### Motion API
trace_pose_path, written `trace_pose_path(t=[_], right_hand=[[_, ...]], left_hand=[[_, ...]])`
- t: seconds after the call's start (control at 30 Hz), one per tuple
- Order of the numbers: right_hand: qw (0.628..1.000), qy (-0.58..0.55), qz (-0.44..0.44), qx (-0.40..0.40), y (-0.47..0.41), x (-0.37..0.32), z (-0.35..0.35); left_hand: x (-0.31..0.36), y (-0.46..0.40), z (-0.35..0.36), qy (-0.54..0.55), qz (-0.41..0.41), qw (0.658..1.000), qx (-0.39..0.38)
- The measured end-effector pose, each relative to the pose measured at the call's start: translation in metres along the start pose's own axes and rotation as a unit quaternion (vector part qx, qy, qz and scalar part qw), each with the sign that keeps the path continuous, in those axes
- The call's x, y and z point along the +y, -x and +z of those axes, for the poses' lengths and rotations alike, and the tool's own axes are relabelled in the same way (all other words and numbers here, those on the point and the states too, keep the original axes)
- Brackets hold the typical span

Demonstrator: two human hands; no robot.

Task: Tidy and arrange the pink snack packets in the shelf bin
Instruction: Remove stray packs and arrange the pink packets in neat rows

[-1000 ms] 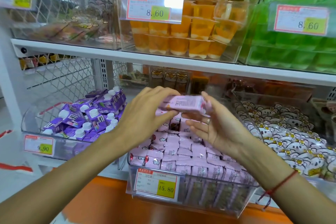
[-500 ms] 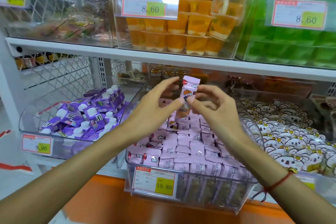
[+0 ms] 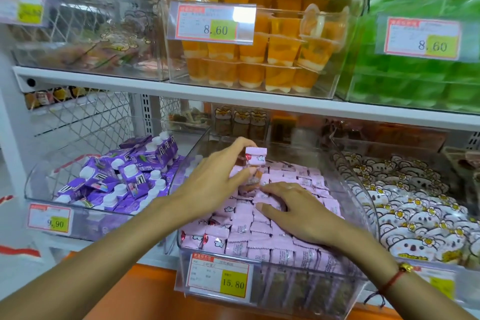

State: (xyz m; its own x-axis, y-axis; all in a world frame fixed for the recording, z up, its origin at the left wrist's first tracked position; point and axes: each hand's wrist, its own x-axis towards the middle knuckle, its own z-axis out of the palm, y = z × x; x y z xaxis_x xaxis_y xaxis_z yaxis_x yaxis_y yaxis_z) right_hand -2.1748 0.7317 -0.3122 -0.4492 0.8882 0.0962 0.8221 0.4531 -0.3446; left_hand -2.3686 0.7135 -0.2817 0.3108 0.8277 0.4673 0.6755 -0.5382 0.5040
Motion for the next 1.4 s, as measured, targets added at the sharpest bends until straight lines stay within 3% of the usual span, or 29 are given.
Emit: trace_pose_path(t=[0.23, 0.37, 0.5, 0.7, 0.83, 0.9, 1.07, 1.13, 1.27, 1.4], right_hand=[[1.0, 0.011, -0.005, 0.012, 0.002, -0.001, -0.001], [1.0, 0.02, -0.007, 0.015, 0.002, -0.002, -0.001], [0.999, 0.025, -0.006, 0.019, 0.003, -0.003, 0.0], [0.999, 0.024, -0.012, 0.022, 0.002, 0.0, 0.002], [0.999, 0.032, -0.018, 0.026, 0.001, 0.0, 0.002], [0.999, 0.026, -0.025, 0.036, 0.002, 0.0, 0.0], [0.988, -0.007, -0.059, 0.139, 0.007, -0.002, -0.009], [0.99, -0.001, -0.066, 0.123, 0.008, -0.002, -0.011], [0.996, 0.058, -0.06, 0.019, 0.012, -0.001, -0.005], [0.996, 0.073, -0.051, 0.018, 0.011, -0.002, -0.006]], left_hand=[[-0.004, -0.009, -0.014, -0.034, -0.013, 0.998, -0.042], [-0.007, -0.024, -0.007, -0.182, 0.01, 0.982, -0.047], [-0.016, -0.029, 0.008, -0.279, -0.022, 0.948, -0.153], [-0.016, -0.029, 0.0, -0.225, -0.004, 0.969, -0.102], [-0.015, -0.022, 0.006, -0.292, -0.027, 0.932, -0.212], [-0.016, -0.021, 0.007, -0.298, -0.033, 0.927, -0.226], [-0.014, -0.015, 0.003, -0.266, 0.005, 0.954, -0.134], [-0.015, -0.008, 0.003, -0.255, 0.005, 0.962, -0.098], [-0.016, -0.007, 0.005, -0.249, -0.016, 0.957, -0.145], [-0.014, -0.017, 0.006, -0.26, -0.031, 0.953, -0.15]])
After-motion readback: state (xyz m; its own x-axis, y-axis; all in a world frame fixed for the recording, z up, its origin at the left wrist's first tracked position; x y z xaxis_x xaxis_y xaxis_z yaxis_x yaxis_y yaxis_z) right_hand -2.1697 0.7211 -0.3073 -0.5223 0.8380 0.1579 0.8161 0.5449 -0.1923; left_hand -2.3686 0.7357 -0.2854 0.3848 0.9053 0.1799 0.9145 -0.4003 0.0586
